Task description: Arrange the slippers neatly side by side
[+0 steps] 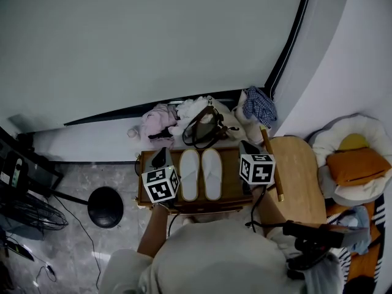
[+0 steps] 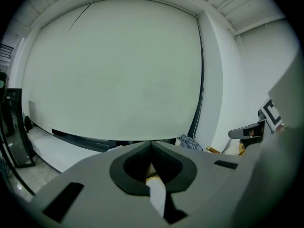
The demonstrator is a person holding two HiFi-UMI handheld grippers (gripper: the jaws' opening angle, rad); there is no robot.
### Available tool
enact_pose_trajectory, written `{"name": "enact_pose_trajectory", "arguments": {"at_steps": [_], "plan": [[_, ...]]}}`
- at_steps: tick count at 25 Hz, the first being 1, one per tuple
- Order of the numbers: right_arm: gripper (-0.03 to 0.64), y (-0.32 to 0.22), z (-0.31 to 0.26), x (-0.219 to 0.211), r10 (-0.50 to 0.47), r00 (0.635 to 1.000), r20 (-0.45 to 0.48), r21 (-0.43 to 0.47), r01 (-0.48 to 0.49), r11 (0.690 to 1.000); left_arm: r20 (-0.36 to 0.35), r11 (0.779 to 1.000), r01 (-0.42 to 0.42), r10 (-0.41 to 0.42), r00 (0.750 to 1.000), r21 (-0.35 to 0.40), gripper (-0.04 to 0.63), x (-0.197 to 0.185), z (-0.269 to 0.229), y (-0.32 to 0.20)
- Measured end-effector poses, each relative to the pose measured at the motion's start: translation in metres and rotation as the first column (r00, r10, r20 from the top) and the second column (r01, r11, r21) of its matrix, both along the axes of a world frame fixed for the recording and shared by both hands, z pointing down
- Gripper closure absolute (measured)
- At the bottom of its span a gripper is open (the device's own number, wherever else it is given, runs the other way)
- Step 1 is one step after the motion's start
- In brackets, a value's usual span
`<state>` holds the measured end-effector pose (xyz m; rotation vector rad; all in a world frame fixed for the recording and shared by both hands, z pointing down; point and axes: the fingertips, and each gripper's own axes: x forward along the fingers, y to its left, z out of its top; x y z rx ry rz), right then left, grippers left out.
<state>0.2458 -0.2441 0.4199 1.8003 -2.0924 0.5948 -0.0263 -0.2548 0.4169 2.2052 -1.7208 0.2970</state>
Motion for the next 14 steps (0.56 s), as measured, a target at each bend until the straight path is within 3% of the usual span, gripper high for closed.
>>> {"name": "enact_pose_trajectory", "arguments": {"at_steps": [14], "plan": [[0.583,-0.002,0.009,-0.008,-0.005,1.0,-0.007,-0.032,0.005,0.999,-0.019,0.999,-0.009,0.009,1.0,-0.035,0.583,0.0,0.014,-0.005]]}}
